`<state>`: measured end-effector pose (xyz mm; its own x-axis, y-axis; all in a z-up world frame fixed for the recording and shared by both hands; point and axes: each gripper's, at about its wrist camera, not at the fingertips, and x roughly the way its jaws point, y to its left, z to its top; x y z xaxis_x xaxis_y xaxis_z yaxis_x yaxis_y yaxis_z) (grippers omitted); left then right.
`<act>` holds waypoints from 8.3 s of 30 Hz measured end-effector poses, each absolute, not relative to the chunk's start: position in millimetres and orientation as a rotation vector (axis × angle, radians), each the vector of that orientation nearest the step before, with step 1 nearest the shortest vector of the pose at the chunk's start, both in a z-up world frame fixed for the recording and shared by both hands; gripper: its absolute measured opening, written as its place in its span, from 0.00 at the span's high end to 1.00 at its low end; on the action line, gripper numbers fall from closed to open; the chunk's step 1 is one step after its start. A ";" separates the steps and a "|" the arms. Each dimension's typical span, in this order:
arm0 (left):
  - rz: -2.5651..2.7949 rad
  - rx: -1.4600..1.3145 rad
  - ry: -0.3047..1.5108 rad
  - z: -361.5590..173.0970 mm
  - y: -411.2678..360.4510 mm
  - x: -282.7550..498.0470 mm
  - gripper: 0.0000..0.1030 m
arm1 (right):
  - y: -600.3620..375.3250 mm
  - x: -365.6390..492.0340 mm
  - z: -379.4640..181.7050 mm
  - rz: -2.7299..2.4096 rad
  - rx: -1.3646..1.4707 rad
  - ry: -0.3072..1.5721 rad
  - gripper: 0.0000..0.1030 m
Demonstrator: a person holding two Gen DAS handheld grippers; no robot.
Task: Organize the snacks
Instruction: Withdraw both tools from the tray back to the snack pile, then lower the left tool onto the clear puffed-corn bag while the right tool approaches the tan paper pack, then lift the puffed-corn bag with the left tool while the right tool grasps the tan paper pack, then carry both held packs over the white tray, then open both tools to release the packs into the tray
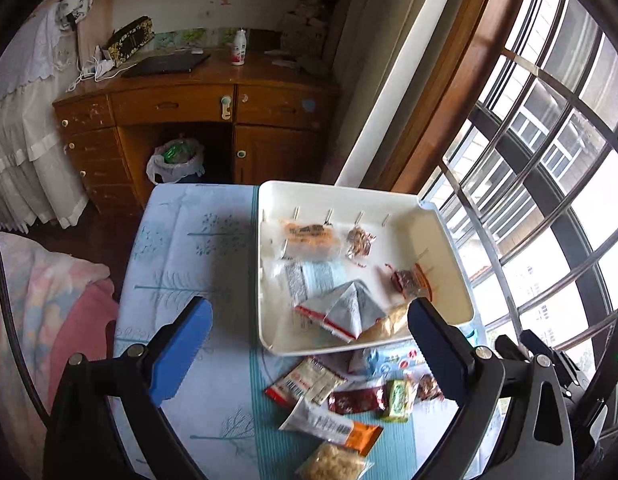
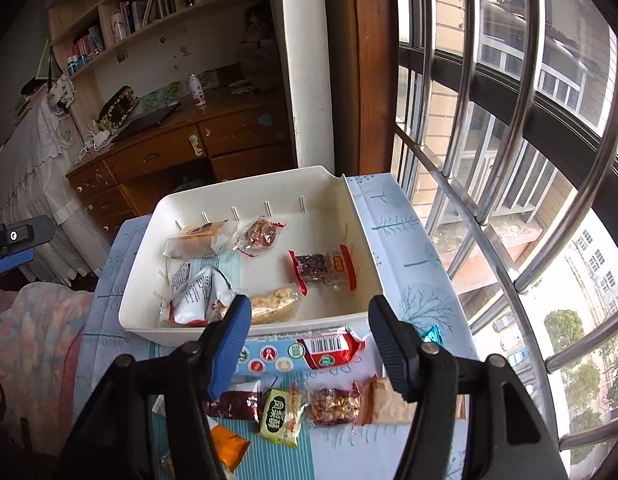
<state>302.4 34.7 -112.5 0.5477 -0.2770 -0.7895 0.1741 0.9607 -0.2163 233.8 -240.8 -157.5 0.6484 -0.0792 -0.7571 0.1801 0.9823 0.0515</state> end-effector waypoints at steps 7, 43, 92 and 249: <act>-0.280 -0.121 1.001 -127.1 42.1 273.8 0.05 | -246.1 190.1 -161.4 -0.209 0.117 0.882 0.40; 0.083 -0.351 1.493 -258.5 17.2 205.7 0.05 | -284.3 139.4 -214.1 -0.035 -0.262 1.073 0.36; 0.338 -0.624 1.778 -384.4 1.0 186.2 0.13 | -327.4 224.5 -313.5 0.234 -0.249 1.109 0.24; -0.449 -0.135 1.137 -192.8 -40.3 396.1 0.41 | -267.7 370.0 -192.0 -0.065 0.105 1.023 0.46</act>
